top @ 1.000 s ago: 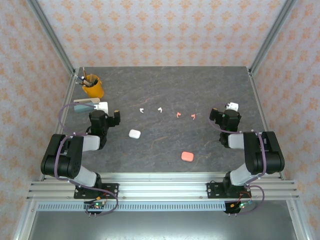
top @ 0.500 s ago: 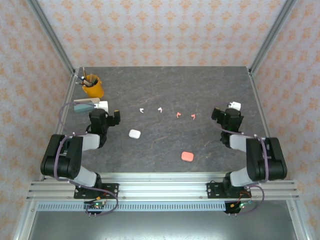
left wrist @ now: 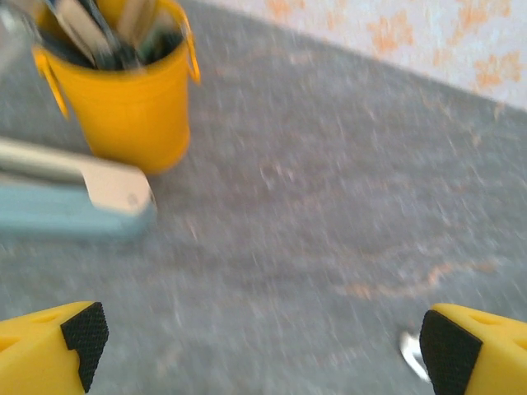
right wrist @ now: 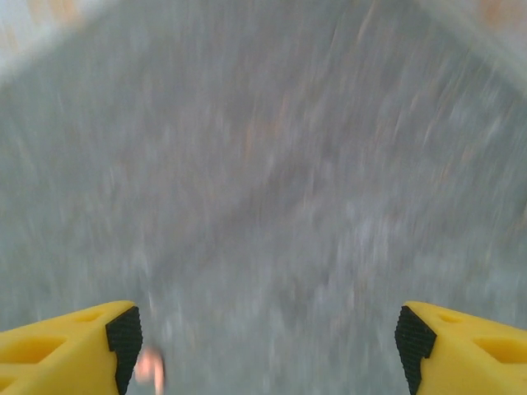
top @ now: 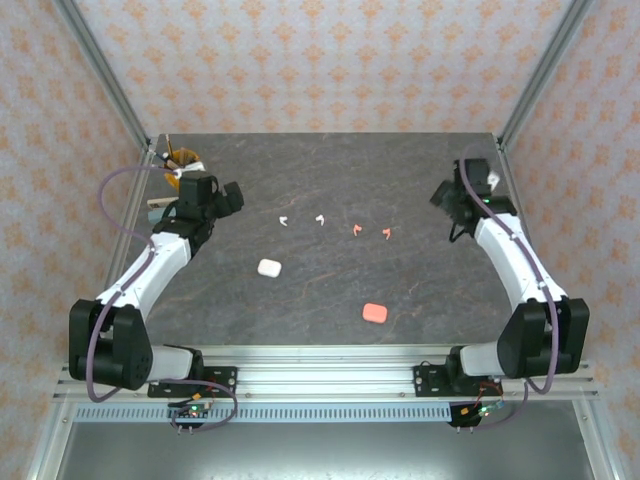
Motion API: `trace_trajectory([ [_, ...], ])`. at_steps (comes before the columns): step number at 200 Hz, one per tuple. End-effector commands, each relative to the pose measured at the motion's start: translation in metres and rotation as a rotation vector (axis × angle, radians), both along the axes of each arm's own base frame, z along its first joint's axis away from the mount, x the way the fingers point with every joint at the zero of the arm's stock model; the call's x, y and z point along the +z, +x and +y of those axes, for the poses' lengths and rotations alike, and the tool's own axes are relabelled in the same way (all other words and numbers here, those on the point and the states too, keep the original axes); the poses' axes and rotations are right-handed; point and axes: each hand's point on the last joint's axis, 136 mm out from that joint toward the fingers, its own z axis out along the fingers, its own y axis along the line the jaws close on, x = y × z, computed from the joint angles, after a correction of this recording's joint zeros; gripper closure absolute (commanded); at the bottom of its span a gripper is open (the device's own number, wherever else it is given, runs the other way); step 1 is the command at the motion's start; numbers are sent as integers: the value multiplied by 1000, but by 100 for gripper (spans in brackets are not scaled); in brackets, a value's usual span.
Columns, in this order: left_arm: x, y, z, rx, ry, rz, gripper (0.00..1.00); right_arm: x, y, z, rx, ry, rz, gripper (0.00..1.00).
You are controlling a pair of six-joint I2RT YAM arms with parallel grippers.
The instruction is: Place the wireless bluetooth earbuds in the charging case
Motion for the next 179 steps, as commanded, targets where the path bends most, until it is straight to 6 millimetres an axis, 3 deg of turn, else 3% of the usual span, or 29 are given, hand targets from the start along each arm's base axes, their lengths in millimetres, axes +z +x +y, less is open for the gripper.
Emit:
trace_trajectory([
  [1, -25, -41, -26, 50, -168, 187, 0, -40, -79, 47, 113, 65, 318, 16],
  [35, -20, -60, -66, -8, -224, 198, 0, -69, -129, 87, 127, 66, 415, 10],
  [66, -17, -63, -94, -52, -253, 202, 0, -93, -157, 111, 122, 17, 476, 2],
  [127, -15, -56, -132, -130, -240, 221, 0, -118, -172, 159, 206, -53, 541, 1],
  [179, -14, -55, -148, -163, -226, 227, 0, -139, -178, 175, 220, -10, 559, 0],
])
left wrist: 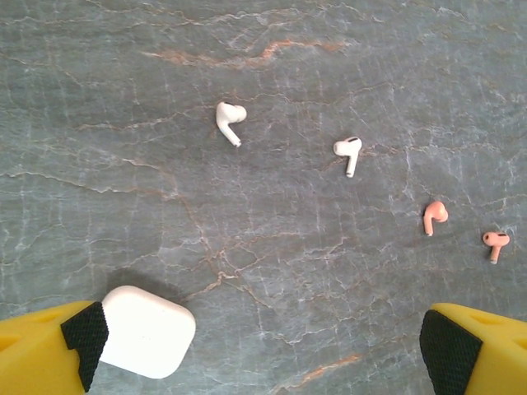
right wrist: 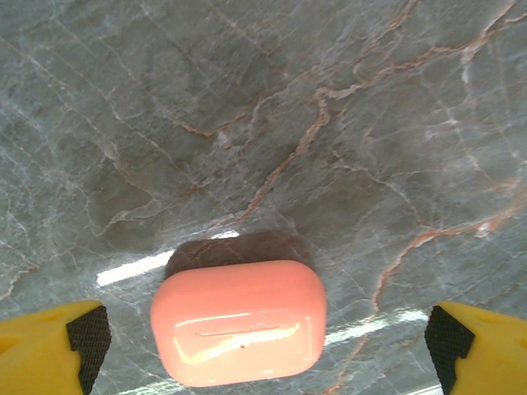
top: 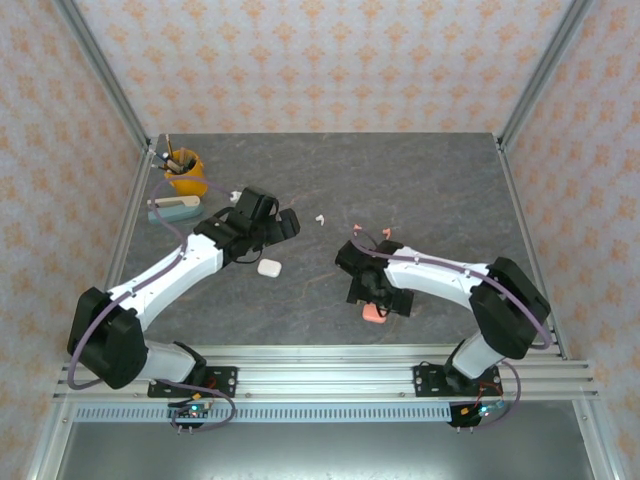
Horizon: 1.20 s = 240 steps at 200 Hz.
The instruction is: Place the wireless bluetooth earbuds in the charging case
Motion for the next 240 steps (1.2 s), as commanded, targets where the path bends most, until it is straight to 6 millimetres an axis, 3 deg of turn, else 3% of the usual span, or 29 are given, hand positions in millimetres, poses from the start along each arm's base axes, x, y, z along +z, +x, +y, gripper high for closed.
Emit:
trace_trajectory([
  [1, 8, 2, -2, 14, 9, -6, 0, -5, 3, 6, -33, 29, -22, 0],
  [133, 10, 4, -24, -23, 20, -10, 0, -22, -10, 4, -37, 94, -13, 13],
  [240, 12, 5, -35, -40, -7, -16, 0, -30, -6, 9, -24, 89, -9, 29],
])
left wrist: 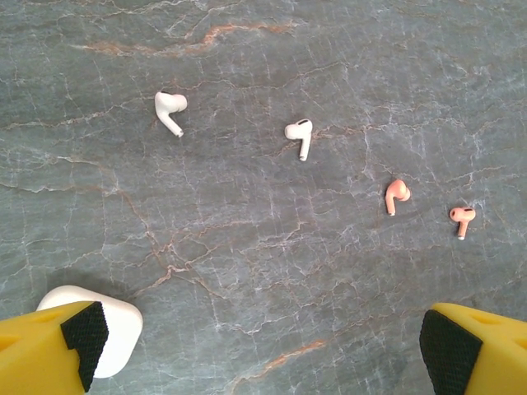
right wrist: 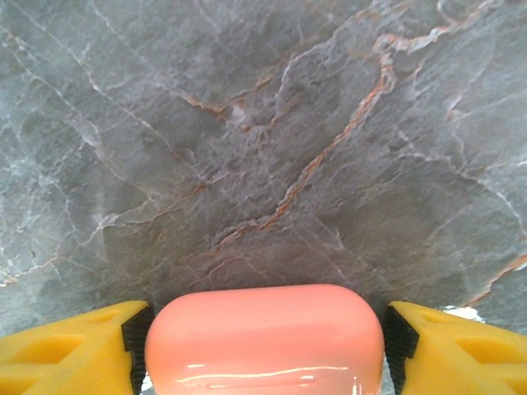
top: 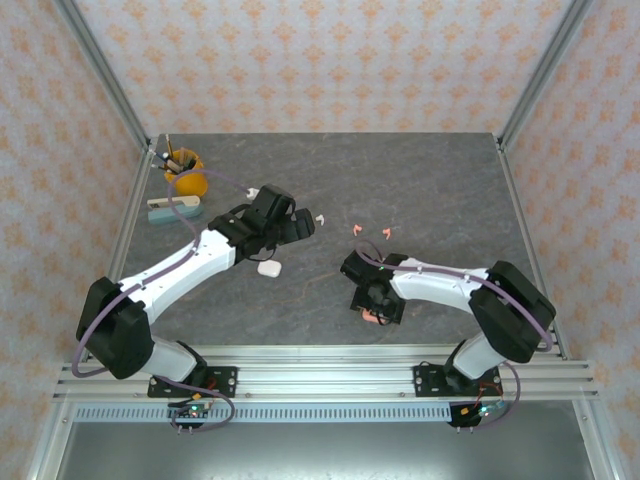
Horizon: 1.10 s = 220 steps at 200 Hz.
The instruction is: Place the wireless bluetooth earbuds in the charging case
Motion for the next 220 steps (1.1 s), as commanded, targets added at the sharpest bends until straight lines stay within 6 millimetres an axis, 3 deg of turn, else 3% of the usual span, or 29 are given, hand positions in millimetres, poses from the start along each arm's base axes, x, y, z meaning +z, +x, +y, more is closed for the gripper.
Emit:
trace_trajectory([
  [1, 6, 3, -3, 21, -14, -8, 0, -1, 3, 1, 1, -21, -1, 29],
  [54, 6, 4, -8, 27, -59, -6, 0, 3, 12, 11, 11, -20, -6, 44],
  [94, 6, 1, -5, 52, -64, 1, 0, 31, 30, 22, -21, 18, -79, 46],
  [130, -9, -4, -10, 33, -86, 37, 0, 48, 52, 23, -103, 52, -130, 46],
  [187, -36, -9, -39, -32, -287, 19, 0, 47, 89, 31, -313, 218, -109, 47],
  [220, -49, -14, -53, -54, -401, -13, 0, 40, 100, 34, -395, 257, -83, 47],
])
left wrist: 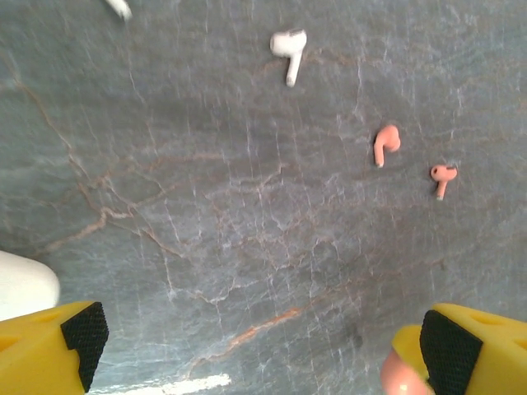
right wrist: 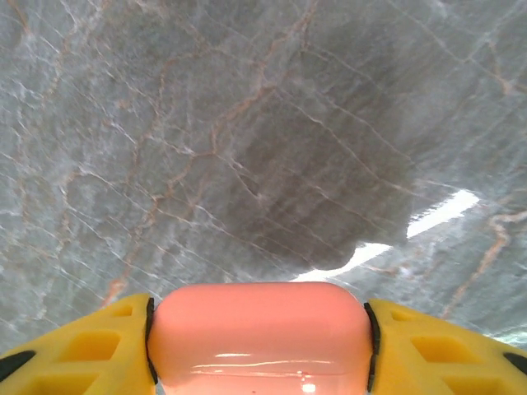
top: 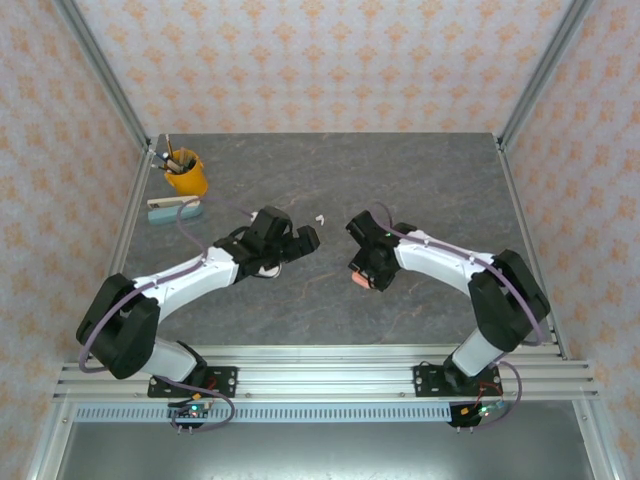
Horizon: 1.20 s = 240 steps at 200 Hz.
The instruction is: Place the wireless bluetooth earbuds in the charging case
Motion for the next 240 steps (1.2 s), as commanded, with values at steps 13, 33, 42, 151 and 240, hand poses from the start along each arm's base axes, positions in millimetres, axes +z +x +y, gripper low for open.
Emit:
trace_trajectory([
  [13, 8, 4, -34, -35, -188, -104, 0, -1, 16, 13, -110, 92, 16, 47],
  [33, 4, 1, -46, -54, -225, -133, 0, -5, 23, 16, -158, 134, 28, 47],
  [42, 3, 0, -52, -67, -238, -146, 0, -4, 26, 17, -176, 151, 26, 47],
  [151, 34, 2, -25, 9, -83, -251, 0, 21, 38, -5, 40, -39, -19, 14],
  [240, 62, -1, 73, 227, -21, -264, 0, 3, 36, 30, 418, -218, 81, 5],
])
